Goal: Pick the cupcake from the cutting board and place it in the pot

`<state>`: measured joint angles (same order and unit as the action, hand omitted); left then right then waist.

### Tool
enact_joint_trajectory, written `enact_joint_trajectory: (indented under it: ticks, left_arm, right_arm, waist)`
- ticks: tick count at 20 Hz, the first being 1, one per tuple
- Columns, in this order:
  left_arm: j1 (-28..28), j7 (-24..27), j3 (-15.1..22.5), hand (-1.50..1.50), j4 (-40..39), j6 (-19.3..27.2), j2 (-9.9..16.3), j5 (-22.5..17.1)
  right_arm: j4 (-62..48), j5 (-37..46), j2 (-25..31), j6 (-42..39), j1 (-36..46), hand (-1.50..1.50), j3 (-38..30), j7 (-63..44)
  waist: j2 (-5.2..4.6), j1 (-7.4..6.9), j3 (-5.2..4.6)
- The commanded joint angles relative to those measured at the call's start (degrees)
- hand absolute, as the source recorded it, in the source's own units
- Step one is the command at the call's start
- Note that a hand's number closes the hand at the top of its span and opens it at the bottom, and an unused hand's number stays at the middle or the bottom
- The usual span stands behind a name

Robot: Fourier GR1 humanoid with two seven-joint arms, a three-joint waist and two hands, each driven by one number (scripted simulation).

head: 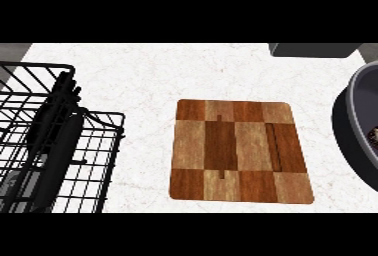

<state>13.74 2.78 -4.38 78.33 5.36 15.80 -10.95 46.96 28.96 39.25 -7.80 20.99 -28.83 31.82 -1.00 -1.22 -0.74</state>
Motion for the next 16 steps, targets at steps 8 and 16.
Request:
enact_joint_trajectory:
  ticks: [8,16]
  left_arm:
    - [1.44,-0.14,0.59,0.00,5.00,0.06,-2.25,-0.73]
    - [4.64,-2.13,-0.29,0.00,4.46,1.00,-1.38,0.30]
  right_arm:
    - [-11.15,-14.37,3.28,-9.21,6.84,-1.50,-11.95,-2.62]
    - [-20.23,-20.13,11.06,-14.49,5.83,-1.50,-18.89,2.91]
  waist:
    - [0.96,0.71,0.86]
    - [0.57,0.93,1.03]
